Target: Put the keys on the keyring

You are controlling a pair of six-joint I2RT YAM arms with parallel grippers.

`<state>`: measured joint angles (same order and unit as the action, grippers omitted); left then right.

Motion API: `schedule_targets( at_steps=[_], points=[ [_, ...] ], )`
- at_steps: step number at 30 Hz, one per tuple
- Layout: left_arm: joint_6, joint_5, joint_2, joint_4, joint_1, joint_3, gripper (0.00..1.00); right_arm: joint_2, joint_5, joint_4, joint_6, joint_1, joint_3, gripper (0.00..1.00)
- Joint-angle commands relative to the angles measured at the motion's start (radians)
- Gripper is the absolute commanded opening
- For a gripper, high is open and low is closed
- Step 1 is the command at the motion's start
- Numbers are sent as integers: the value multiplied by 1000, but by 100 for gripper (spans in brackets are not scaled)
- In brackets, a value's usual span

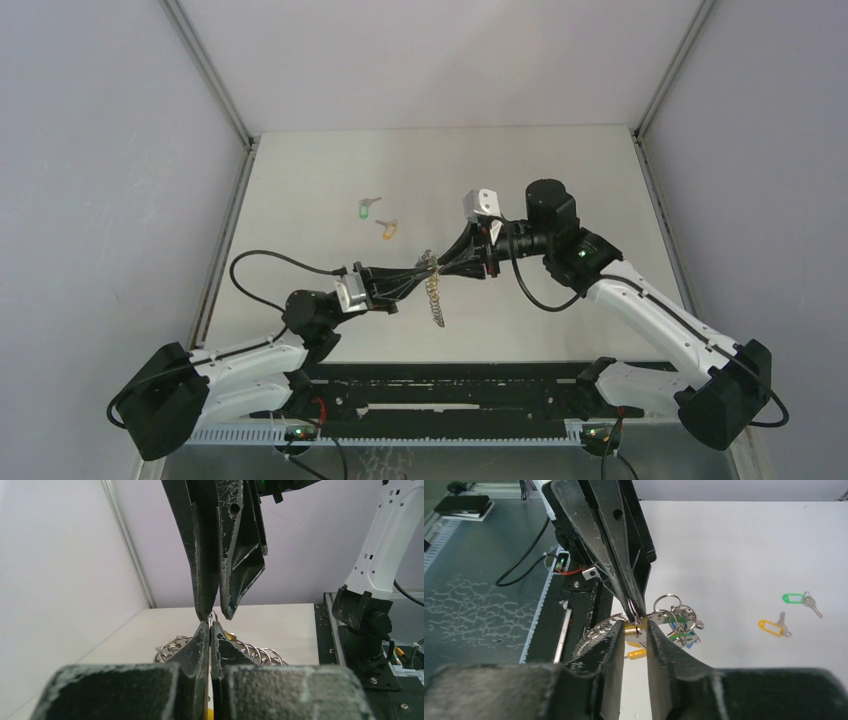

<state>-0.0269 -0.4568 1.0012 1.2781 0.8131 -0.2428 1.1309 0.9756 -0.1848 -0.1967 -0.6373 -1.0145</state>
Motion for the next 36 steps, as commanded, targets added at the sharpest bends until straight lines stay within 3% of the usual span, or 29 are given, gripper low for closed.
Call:
schedule_targets(
  at_steps=[1, 9, 20, 30, 36],
  points=[
    [-11, -12, -12, 87, 3, 5, 0, 11, 52, 60, 45, 4, -4, 18],
    [-16, -23, -16, 90, 3, -4, 0, 26, 72, 37, 37, 10, -4, 0],
    [-19, -38, -39, 100, 3, -4, 0, 20, 117, -36, 6, 66, -5, 0],
    [-27, -59, -15, 119, 3, -27, 0, 73, 117, 54, 57, 5, -6, 0],
    [-27, -58, -14, 123, 3, -23, 0, 63, 68, 32, 17, -9, -15, 11]
  ],
)
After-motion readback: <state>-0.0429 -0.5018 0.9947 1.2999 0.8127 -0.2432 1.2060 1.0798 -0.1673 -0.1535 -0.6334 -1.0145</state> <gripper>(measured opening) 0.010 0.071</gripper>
